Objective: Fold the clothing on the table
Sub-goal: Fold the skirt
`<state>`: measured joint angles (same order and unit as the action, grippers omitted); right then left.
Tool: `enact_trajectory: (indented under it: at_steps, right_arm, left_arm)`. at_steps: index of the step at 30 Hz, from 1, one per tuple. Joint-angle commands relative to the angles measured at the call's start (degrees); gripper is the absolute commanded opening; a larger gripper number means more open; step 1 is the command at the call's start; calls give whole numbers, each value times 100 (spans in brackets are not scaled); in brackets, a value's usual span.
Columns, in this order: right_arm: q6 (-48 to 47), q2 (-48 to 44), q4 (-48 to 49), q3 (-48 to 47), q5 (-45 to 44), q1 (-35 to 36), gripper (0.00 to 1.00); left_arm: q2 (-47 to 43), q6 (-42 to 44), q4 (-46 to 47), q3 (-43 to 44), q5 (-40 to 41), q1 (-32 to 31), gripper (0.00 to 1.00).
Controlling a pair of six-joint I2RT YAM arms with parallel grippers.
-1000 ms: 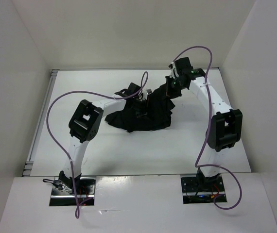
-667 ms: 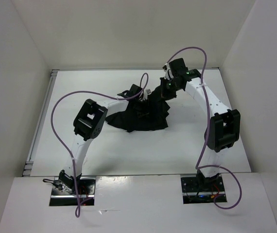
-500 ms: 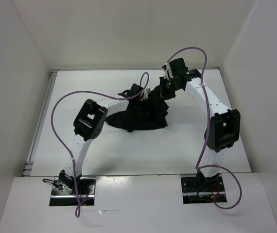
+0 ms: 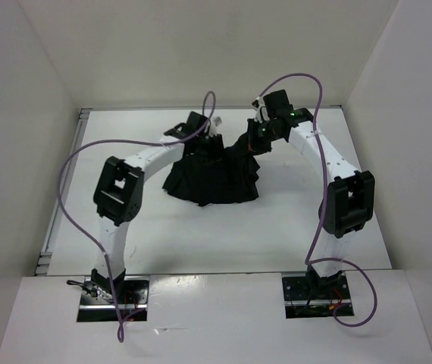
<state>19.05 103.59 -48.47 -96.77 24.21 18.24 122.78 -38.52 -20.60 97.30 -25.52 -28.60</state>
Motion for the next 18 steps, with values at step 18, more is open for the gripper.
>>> enact_trajectory:
  at_steps: [18]
  right_arm:
    - [90,266,83,-773,58,-40,0]
  left_arm:
    - [-378,944,-481,-861,2429,2113,1]
